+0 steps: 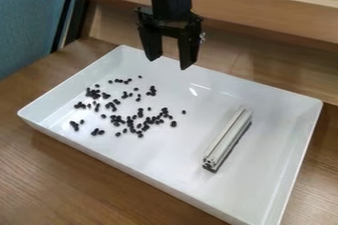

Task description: Sweep into pile

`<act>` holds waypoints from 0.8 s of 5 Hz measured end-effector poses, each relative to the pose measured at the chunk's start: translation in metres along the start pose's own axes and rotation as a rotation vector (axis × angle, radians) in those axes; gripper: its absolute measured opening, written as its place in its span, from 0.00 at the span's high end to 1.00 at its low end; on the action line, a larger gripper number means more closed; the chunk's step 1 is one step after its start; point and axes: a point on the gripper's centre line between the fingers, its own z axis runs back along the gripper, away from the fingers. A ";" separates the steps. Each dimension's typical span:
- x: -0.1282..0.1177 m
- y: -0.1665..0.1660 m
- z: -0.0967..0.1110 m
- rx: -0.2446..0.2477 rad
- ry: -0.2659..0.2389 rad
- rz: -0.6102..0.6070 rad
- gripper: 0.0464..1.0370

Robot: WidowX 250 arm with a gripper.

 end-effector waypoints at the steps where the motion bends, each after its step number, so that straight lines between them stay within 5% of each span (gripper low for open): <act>1: -0.002 0.000 -0.018 -0.012 0.046 0.011 0.04; 4: 0.011 -0.053 -0.073 -0.064 0.056 -0.003 0.04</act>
